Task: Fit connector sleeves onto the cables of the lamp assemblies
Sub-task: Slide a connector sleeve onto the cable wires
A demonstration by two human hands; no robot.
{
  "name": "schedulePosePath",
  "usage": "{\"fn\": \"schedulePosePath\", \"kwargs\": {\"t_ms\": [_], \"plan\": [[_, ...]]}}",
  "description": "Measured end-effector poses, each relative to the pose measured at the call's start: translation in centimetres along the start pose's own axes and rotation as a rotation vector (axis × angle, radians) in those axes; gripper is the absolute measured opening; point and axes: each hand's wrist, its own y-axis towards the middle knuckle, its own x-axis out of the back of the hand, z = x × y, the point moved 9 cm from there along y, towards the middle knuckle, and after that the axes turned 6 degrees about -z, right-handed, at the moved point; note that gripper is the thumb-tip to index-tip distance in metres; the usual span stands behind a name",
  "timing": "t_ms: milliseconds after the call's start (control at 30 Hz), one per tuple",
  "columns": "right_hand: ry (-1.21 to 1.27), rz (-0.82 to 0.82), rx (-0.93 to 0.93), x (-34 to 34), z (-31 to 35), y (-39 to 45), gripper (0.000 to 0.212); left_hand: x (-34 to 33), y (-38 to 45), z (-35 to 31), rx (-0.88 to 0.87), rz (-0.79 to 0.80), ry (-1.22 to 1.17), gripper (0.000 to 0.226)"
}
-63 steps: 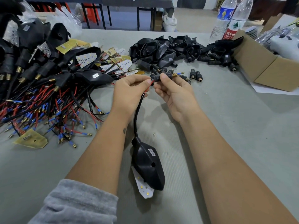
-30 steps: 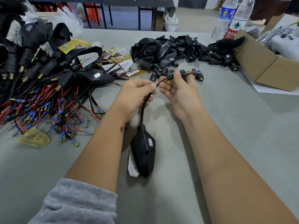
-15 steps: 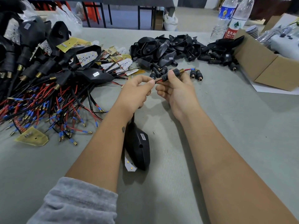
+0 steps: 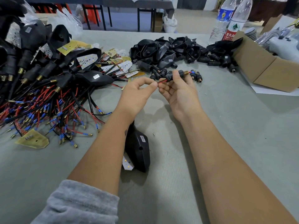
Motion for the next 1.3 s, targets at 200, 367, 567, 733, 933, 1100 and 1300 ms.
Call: {"fn": "schedulePosePath", "kwargs": {"t_ms": [200,367,567,733,933,1100,1300], "plan": [[-0.260,0.059,0.012,-0.8,-0.3,-0.4,0.009,0.3,0.1,-0.2,-0.045,-0.026,0.030,0.019],[-0.309,0.053,0.021,-0.9,-0.4,-0.4,0.008,0.2,0.3,0.4,0.051,-0.019,-0.020,0.021],[-0.326,0.040,0.033,-0.7,-0.6,-0.4,0.006,0.5,0.4,0.9,0.097,-0.048,-0.083,0.014],[-0.330,0.055,0.011,-0.7,-0.6,-0.4,0.011,0.6,0.5,0.5,0.010,-0.071,0.037,0.013],[-0.327,0.068,-0.004,-0.8,-0.8,-0.4,0.015,0.5,0.5,0.6,0.005,-0.053,0.041,0.014],[-0.359,0.051,-0.033,-0.6,-0.9,-0.2,0.024,0.1,0.2,0.1,-0.009,0.010,-0.052,0.017],[-0.459,0.106,0.019,-1.3,-0.7,-0.7,0.020,-0.1,0.2,0.6,0.109,0.017,-0.205,0.012]]}}
